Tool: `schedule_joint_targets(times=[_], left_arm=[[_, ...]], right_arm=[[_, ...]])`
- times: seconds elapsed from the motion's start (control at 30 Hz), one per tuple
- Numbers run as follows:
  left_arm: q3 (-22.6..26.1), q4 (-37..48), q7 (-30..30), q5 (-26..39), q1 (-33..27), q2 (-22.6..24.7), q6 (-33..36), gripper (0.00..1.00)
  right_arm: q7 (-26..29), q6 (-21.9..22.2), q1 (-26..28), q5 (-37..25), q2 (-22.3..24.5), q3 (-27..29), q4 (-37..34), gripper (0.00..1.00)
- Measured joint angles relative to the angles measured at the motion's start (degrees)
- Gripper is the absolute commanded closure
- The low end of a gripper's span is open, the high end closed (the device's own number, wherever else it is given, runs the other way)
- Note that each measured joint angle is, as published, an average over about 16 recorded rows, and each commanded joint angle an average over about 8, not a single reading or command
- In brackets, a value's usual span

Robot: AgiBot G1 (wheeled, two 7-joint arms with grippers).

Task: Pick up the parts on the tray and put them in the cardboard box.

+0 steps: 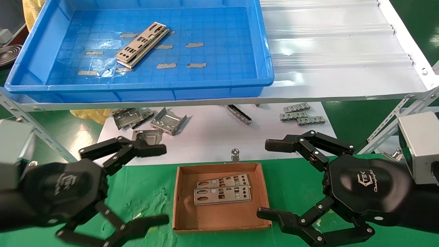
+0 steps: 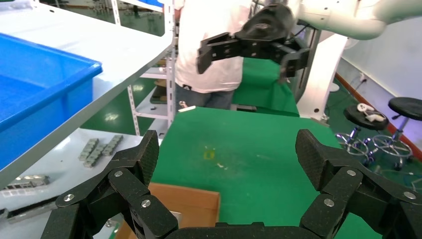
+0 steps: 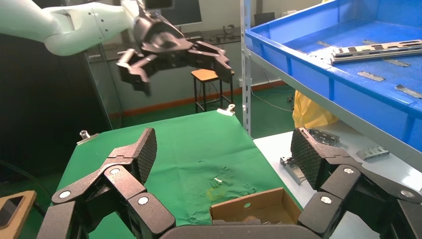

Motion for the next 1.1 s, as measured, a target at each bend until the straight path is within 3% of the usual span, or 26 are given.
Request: schedule_joint_targets(times=[0.33,1.1], left_arm=[[-2.1,-4.9,-2.5,-1.2,1.9,-2.7,-0.5,0.0],[-1.6,-3.6,-2.1,-0.9,1.4,-2.0,-0.4,0.0]], right_arm=[[0.0,0.0,0.0,0.0,0.0,0.0,0.0,0.0],[0.0,0.0,0.0,0.0,0.0,0.0,0.0,0.0]])
